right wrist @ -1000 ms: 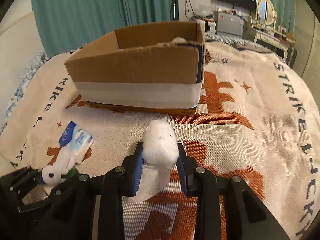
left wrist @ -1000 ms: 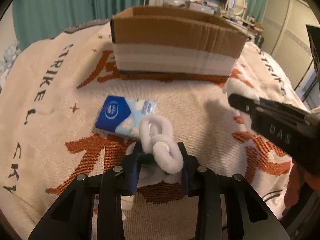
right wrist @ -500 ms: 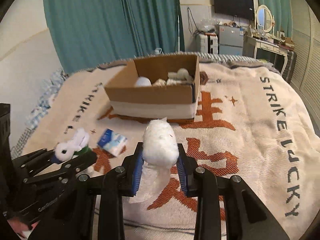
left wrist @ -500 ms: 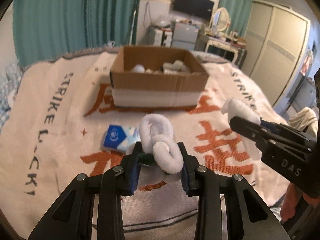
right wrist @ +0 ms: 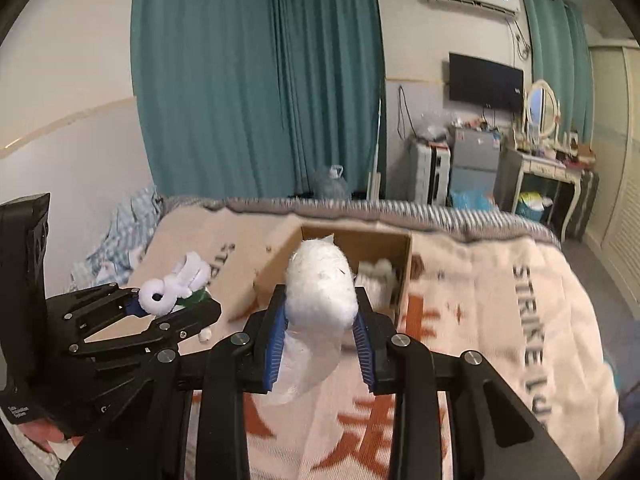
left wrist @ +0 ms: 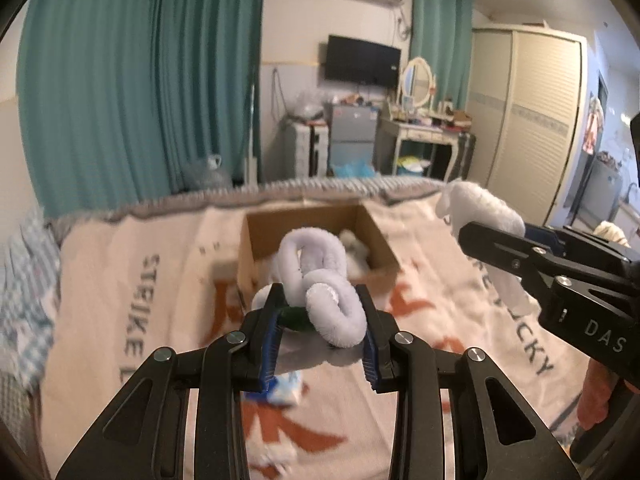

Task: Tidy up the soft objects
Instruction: 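Drop the looped item into the box with the left tool while the right tool drops the cotton pad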

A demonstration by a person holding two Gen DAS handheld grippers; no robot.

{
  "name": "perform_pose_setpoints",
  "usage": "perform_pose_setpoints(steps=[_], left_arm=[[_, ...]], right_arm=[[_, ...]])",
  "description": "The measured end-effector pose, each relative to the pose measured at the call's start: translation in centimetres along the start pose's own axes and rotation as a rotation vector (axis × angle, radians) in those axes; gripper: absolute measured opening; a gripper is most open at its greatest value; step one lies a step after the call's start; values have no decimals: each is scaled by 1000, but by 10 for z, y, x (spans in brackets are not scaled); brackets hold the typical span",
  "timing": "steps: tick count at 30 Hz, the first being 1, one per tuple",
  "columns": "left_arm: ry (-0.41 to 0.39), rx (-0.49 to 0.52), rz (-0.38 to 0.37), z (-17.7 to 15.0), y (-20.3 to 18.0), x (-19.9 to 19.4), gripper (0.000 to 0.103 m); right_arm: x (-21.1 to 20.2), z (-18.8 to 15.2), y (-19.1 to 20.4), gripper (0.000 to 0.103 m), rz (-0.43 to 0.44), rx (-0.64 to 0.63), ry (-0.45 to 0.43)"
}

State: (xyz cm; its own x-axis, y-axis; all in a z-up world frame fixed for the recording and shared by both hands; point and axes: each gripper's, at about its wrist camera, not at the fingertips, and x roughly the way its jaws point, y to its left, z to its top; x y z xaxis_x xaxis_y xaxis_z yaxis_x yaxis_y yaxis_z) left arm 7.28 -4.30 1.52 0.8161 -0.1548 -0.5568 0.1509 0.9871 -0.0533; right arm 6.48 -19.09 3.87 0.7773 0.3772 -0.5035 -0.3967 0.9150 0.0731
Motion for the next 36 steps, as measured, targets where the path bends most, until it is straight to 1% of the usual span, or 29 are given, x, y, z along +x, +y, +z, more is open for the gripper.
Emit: perform_pose_setpoints(steps=[4, 5, 7, 9, 13, 17, 21, 24, 27, 28, 29, 30, 31, 32, 34, 36], left_arm=[[-29, 29, 10, 26, 4, 22, 33], [-32, 33, 11, 31, 6, 28, 33], [-33, 39, 9, 43, 10, 47, 33], [-31, 47, 12, 52, 13, 64, 33], [-17, 51, 9, 66, 21, 109, 33], [18, 55, 21, 67, 30, 153, 33], [71, 43, 16, 57, 37, 197, 33], [85, 45, 30, 48, 37, 218, 35], [106, 75, 42, 40, 31, 233, 37], [116, 89, 60, 39, 28, 238, 40], [122, 101, 75, 40, 26, 242, 50], [121, 106, 88, 40, 25, 243, 56], [115, 103, 95, 40, 26, 242, 67], [106, 98, 101, 41, 25, 239, 72], [92, 88, 112, 46, 26, 229, 72], [81, 86, 121, 54, 26, 215, 72]], right_arm=[[25, 28, -6, 31, 0, -11, -20], [36, 36, -9, 31, 3, -10, -18], [52, 46, -14, 31, -2, -10, -17], [77, 56, -21, 31, -7, -8, -9], [124, 64, -37, 31, -8, 12, 17], [171, 63, -55, 31, -7, 37, 61], [216, 54, -74, 31, -10, 62, 105], [242, 44, -85, 31, -3, 88, 127], [259, 35, -94, 33, -8, 102, 138], [262, 33, -97, 35, -16, 106, 142], [264, 31, -100, 41, -24, 110, 144], [265, 31, -103, 50, -31, 115, 146], [264, 30, -105, 53, -37, 122, 146], [261, 30, -107, 54, -41, 128, 142], [249, 32, -110, 55, -53, 134, 133], [233, 38, -110, 57, -62, 133, 118]])
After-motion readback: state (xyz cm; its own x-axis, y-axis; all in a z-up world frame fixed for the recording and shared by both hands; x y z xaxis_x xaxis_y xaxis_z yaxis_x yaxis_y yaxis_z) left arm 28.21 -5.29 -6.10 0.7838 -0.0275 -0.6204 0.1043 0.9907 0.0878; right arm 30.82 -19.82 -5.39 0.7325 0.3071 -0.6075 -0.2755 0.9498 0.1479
